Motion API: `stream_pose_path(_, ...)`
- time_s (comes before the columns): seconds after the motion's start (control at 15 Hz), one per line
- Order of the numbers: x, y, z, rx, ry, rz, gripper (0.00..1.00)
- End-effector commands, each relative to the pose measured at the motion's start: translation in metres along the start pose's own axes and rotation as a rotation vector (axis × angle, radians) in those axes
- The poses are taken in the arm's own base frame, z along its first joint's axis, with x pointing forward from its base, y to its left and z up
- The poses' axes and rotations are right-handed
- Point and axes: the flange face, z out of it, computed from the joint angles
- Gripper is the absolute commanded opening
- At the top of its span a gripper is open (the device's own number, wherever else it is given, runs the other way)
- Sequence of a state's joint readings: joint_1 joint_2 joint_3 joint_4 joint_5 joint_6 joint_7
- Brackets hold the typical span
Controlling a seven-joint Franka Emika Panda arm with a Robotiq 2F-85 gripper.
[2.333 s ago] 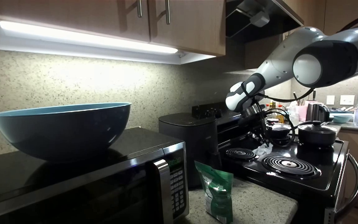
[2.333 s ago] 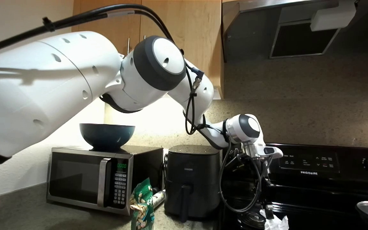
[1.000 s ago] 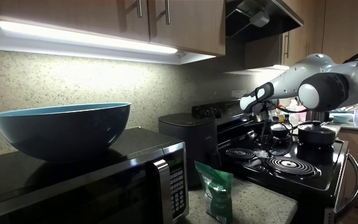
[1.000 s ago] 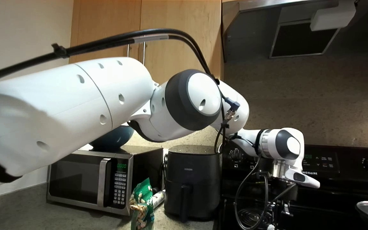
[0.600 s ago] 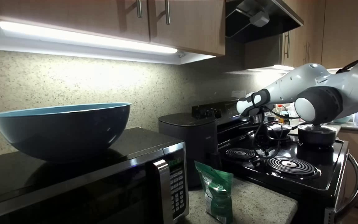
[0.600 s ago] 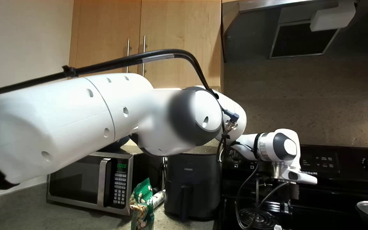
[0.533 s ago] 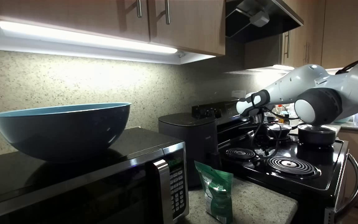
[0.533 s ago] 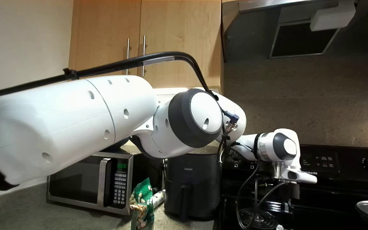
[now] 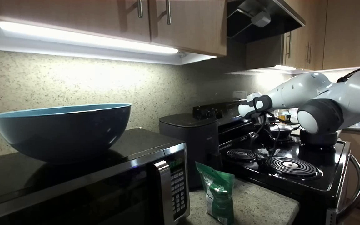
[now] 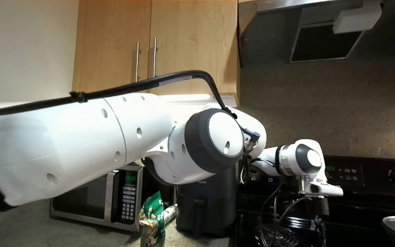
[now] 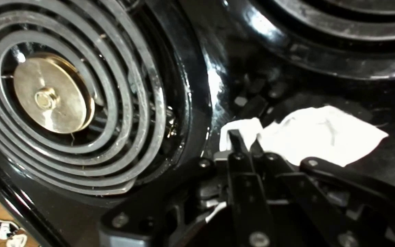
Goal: Use the tissue to wipe the stove
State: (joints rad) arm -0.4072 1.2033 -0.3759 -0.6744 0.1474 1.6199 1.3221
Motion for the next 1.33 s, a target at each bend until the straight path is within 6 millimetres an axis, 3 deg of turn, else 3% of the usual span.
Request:
stream_pose_path(0.0, -0.019, -0.004, -0.001, 0.03, -0.099, -0.16, 0.06)
stream_pose_path(0.33, -0.039, 0.0, -0.014, 0.041, -0.21, -0.333, 0.06)
stream_pose_path(0.73, -0.043, 0.023, -0.008, -0.081, -0.337, -0.504, 0.06)
stream_pose_path(1.13, -0.081, 0.046, -0.011, -0.256, -0.413, -0.729, 0.06)
stream_pose_path(1.2, -0.074, 0.036, -0.003, -0.21, -0.397, -0.646, 0.06)
stream_pose_path(1.27, -0.08, 0.039, -0.003, -0.232, -0.404, -0.675, 0.06)
